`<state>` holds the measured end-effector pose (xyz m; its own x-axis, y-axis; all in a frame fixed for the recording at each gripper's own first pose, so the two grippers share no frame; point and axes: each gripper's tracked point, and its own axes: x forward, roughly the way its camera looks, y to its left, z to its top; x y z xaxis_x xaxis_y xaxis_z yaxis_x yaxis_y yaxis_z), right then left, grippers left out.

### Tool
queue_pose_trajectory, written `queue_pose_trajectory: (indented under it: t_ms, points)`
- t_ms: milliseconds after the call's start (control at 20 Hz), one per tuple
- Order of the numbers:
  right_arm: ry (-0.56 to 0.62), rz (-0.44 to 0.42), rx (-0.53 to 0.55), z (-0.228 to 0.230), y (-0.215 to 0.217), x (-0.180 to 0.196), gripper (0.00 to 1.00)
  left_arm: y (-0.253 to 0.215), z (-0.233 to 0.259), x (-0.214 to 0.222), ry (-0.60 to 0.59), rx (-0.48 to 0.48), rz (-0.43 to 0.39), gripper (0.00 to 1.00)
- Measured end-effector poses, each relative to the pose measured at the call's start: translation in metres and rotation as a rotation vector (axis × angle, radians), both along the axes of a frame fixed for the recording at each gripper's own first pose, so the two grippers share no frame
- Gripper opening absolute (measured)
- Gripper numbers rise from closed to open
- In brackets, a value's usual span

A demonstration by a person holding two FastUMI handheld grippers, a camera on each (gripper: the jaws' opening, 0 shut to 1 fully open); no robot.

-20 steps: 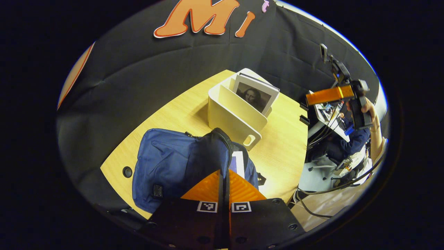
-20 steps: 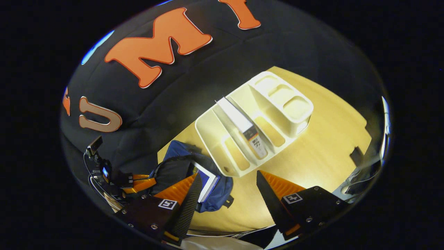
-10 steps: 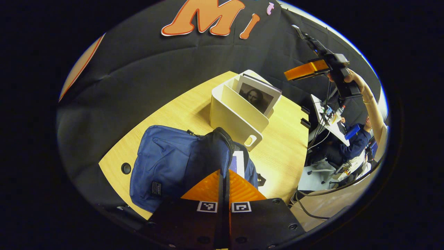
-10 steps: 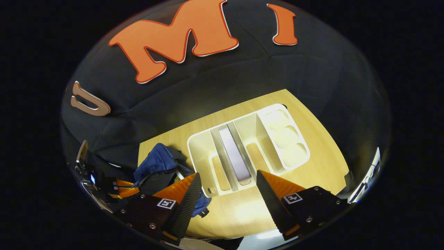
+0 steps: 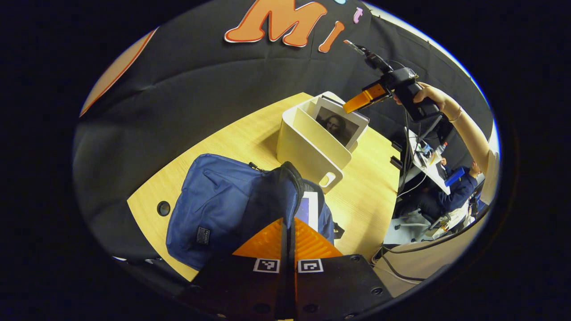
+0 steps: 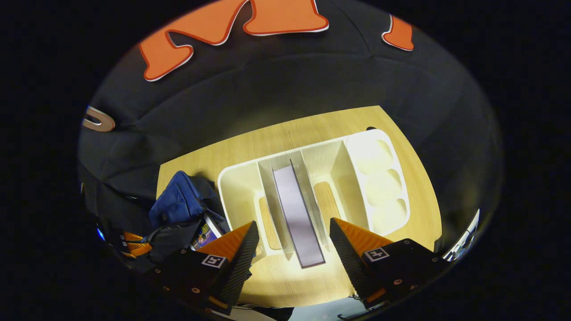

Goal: Open the schoolbag, grab two books from the bookshelf and put them into the schoolbag.

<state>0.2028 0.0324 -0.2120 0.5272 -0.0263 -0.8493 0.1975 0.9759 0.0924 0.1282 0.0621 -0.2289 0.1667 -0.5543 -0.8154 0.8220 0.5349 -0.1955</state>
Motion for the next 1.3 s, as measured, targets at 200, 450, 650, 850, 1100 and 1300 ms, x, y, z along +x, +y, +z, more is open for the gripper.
queue_pose_trajectory:
  t_ms: [200, 450, 650, 850, 1100, 1300]
  points:
    - [0.046, 0.036, -0.02, -0.016, 0.002, 0.004, 0.96, 0.001, -0.003, 0.001, 0.014, 0.002, 0.012, 0.01]
    - [0.064, 0.049, -0.061, -0.021, 0.001, 0.005, 0.34, 0.0, -0.004, 0.0, 0.02, 0.003, 0.013, 0.01]
    - [0.049, 0.047, -0.069, -0.015, 0.0, -0.001, 0.33, -0.001, -0.005, 0.002, 0.02, 0.005, 0.016, 0.01]
    - [-0.009, 0.042, -0.014, 0.014, 0.006, -0.01, 0.32, -0.001, -0.004, 0.001, 0.02, 0.009, 0.016, 0.01]
    - [-0.134, 0.043, -0.052, 0.073, 0.001, -0.031, 0.32, -0.006, 0.002, 0.0, 0.0, 0.015, -0.003, 0.01]
    - [-0.266, 0.029, -0.011, 0.136, 0.004, -0.056, 0.32, -0.007, 0.004, -0.002, -0.005, 0.015, -0.004, 0.01]
